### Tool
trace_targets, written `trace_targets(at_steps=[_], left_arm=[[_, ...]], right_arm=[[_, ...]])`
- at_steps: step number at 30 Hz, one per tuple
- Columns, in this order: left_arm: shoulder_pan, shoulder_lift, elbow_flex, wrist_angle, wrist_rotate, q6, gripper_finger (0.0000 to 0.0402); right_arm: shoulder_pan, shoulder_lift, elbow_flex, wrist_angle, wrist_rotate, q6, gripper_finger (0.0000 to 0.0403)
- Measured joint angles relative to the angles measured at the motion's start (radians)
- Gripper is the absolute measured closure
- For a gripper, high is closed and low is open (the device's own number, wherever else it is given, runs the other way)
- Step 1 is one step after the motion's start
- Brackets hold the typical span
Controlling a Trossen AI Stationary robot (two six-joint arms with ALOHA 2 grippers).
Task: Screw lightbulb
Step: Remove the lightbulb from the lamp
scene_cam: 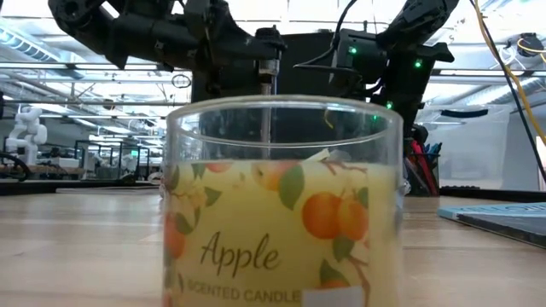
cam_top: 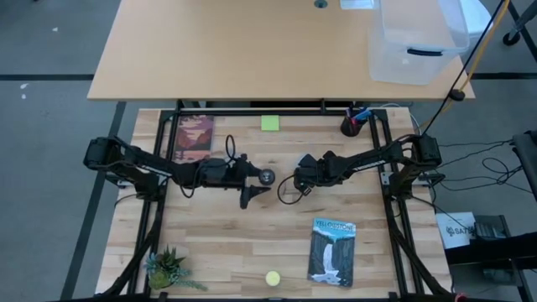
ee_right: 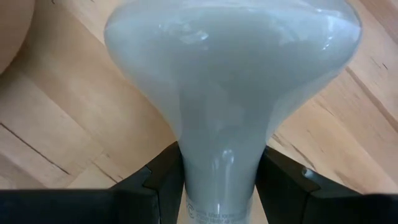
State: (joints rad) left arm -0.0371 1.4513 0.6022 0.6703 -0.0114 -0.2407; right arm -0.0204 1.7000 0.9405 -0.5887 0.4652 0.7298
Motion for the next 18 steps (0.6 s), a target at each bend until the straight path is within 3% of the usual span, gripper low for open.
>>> trace_targets(at_steps=[7, 11, 18], left_arm=[[0.029, 0.001, -0.002, 0.006, -0.098, 0.052, 0.0131], [0.029, -0.003, -0.002, -0.005, -0.031, 0.036, 0.0131], [0.020, -0.111, -0.002, -0.332, -0.104, 0.047, 0.0132]], right_arm=[[-0.006, 0.000, 0.000, -0.012, 0.000, -0.008, 0.0238], [-0.008, 0.000, 0.000, -0.028, 0.000, -0.016, 0.0238], [-0.030, 0.000, 0.000, -0.045, 0.000, -0.032, 0.0238]])
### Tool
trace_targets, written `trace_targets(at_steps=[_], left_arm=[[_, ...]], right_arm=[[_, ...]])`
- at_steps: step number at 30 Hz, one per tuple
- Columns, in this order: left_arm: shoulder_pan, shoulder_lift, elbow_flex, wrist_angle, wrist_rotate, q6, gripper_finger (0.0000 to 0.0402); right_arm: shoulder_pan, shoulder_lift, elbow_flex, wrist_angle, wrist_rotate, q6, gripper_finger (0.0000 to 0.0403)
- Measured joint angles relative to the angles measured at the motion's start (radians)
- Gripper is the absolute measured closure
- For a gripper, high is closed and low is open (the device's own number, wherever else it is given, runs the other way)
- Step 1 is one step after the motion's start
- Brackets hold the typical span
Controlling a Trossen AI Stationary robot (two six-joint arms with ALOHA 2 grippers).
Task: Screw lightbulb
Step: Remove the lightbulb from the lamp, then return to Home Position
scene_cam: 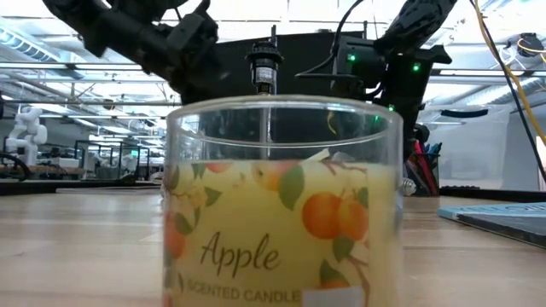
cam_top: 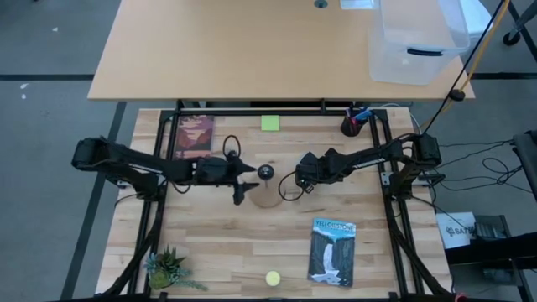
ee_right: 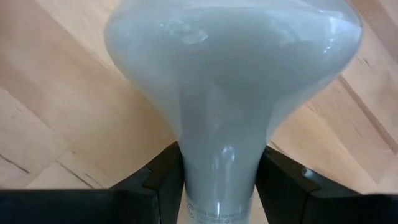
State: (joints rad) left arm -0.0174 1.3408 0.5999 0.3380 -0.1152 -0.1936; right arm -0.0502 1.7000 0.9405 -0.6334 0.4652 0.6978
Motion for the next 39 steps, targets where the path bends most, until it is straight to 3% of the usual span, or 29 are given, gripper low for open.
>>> trace_targets(at_steps=[5, 10, 13, 19, 23, 29, 34, 39], left_arm=[[-0.017, -0.104, -0.001, -0.203, -0.077, 0.007, 0.0132], [-0.048, -0.146, -0.056, -0.207, -0.104, -0.005, 0.0132], [-0.082, -0.156, -0.138, -0.108, -0.118, -0.027, 0.0132], [-0.153, -0.237, -0.347, 0.293, -0.153, -0.034, 0.0132], [-0.173, -0.351, -0.434, 0.361, -0.178, -0.034, 0.0142], [-0.194, -0.517, -0.479, 0.297, -0.186, 0.018, 0.0202], [-0.195, -0.646, -0.480, 0.134, -0.201, 0.046, 0.0283], [-0.195, -0.788, -0.480, 0.006, -0.215, 0.088, 0.0368]], right_arm=[[-0.024, 0.000, 0.000, 0.000, -0.042, -0.036, 0.0238], [-0.028, 0.000, 0.000, 0.002, -0.056, -0.056, 0.0238], [-0.028, 0.000, 0.000, 0.006, -0.080, -0.070, 0.0238], [-0.027, 0.000, 0.000, 0.019, -0.101, -0.105, 0.0238], [-0.020, 0.000, 0.000, 0.045, -0.098, -0.136, 0.0235], [-0.020, 0.000, 0.000, 0.065, -0.079, -0.153, 0.0197], [-0.012, 0.000, 0.000, 0.075, -0.067, -0.174, 0.0174], [0.017, -0.028, -0.001, 0.106, 0.000, -0.227, 0.0176]])
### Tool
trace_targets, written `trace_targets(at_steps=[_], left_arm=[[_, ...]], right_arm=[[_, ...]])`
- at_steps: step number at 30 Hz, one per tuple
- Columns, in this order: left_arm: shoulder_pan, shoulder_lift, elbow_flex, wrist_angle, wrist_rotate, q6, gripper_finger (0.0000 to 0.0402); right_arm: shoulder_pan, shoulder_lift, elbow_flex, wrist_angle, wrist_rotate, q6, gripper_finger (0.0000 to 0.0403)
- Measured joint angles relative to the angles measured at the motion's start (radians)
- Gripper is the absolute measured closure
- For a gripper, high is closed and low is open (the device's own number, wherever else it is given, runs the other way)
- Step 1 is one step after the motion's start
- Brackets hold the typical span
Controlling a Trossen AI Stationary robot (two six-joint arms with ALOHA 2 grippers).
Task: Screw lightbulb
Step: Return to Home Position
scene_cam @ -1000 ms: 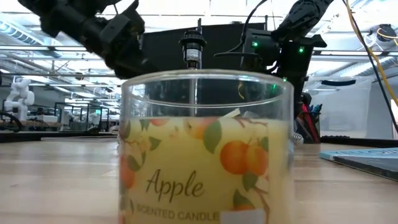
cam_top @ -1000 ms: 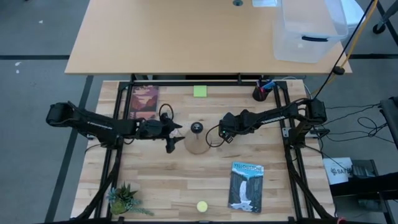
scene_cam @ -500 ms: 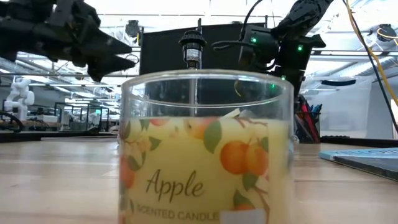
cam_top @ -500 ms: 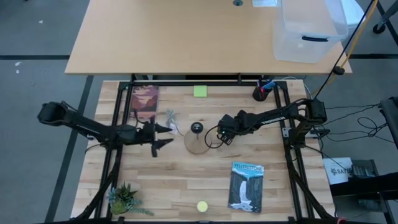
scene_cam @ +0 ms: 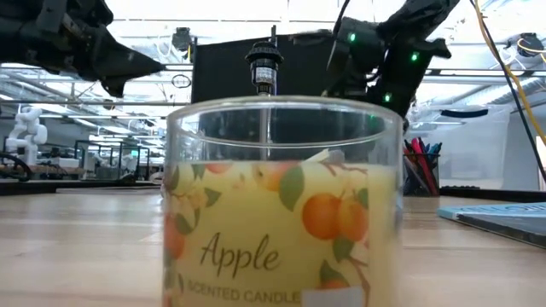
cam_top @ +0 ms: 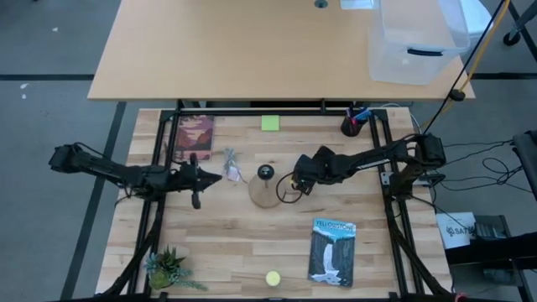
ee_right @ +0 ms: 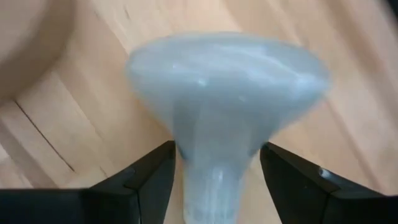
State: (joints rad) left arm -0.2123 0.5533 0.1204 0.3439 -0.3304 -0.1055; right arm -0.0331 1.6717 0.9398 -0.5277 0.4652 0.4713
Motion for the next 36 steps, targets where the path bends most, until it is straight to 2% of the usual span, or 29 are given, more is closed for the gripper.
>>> trace_targets(at_steps=[3, 8, 12, 17, 21, 27, 29, 31, 36], left_arm=[[0.000, -0.091, 0.000, -0.073, -0.004, 0.022, 0.0395], [0.000, -0.234, 0.000, -0.201, -0.028, 0.033, 0.0399], [0.000, -0.324, 0.000, -0.303, -0.060, 0.037, 0.0400], [0.000, -0.417, 0.000, -0.380, -0.082, 0.082, 0.0401], [0.000, -0.478, 0.000, -0.393, -0.095, 0.158, 0.0401], [0.000, -0.542, 0.000, -0.469, -0.098, 0.148, 0.0401], [0.000, -0.551, 0.000, -0.480, -0.102, 0.146, 0.0401], [0.000, -0.551, 0.000, -0.486, -0.105, 0.146, 0.0401], [0.000, -0.551, 0.000, -0.489, -0.105, 0.142, 0.0401]], right_arm=[[0.025, -0.038, 0.000, 0.015, 0.059, -0.034, 0.0180], [0.084, -0.122, 0.000, 0.002, 0.161, -0.057, 0.0181], [0.121, -0.202, -0.036, 0.000, 0.186, -0.070, 0.0181], [0.221, -0.375, -0.189, 0.041, 0.323, -0.016, 0.0186], [0.296, -0.601, -0.361, 0.223, 0.404, -0.084, 0.0223], [0.331, -0.940, -0.577, 0.447, 0.395, -0.338, 0.0337], [0.329, -1.036, -0.621, 0.484, 0.360, -0.433, 0.0380], [0.326, -1.125, -0.655, 0.520, 0.303, -0.515, 0.0394], [0.320, -1.315, -0.713, 0.584, 0.159, -0.645, 0.0402]])
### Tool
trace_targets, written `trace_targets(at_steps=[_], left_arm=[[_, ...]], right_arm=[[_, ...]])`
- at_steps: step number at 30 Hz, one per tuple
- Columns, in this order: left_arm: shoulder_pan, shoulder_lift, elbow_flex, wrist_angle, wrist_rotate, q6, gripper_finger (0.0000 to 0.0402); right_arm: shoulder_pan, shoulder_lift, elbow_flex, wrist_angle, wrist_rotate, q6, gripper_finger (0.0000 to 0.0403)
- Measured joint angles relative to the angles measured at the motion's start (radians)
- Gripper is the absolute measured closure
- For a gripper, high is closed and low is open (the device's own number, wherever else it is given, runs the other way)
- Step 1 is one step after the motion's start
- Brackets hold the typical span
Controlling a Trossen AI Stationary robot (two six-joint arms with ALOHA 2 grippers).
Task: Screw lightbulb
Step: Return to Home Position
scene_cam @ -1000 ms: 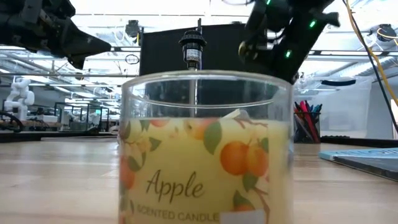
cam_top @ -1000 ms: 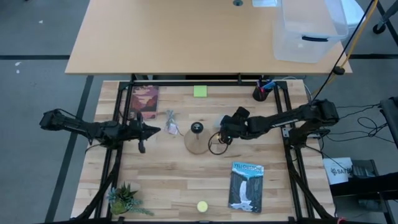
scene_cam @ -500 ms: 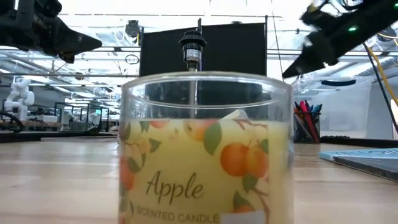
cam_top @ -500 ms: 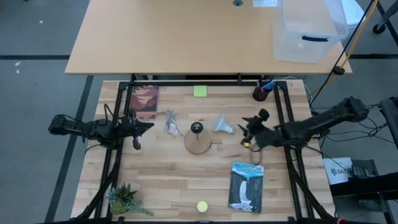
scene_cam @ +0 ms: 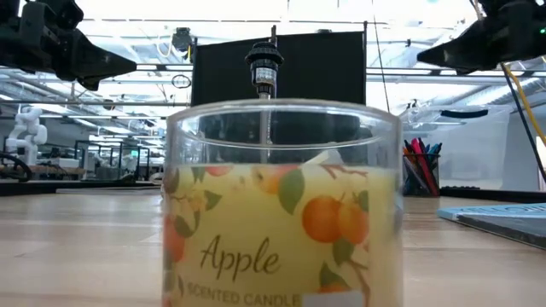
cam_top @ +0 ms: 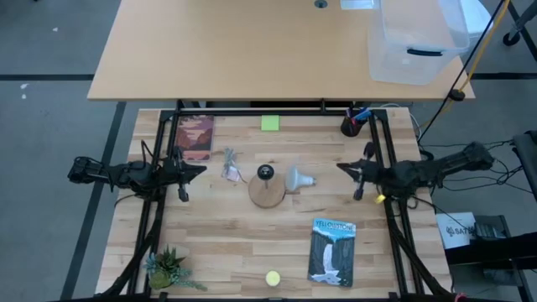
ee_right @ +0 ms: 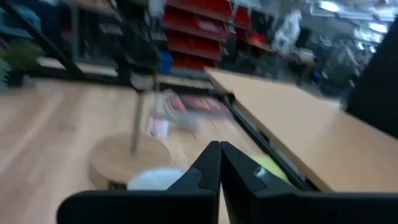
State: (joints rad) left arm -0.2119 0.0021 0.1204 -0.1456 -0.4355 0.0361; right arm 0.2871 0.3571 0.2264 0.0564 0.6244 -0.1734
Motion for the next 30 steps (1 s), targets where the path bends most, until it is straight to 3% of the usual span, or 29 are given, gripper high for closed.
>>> trace_targets(at_steps=[16, 30], left_arm=[[0.000, 0.000, 0.000, -0.041, 0.042, -0.015, 0.0401], [0.000, 0.000, -0.009, -0.032, 0.039, -0.028, 0.0402]], right_arm=[[0.000, -0.351, -0.176, -0.025, -0.210, -0.041, 0.0403], [-0.043, -0.355, -0.202, -0.023, -0.372, -0.013, 0.0403]])
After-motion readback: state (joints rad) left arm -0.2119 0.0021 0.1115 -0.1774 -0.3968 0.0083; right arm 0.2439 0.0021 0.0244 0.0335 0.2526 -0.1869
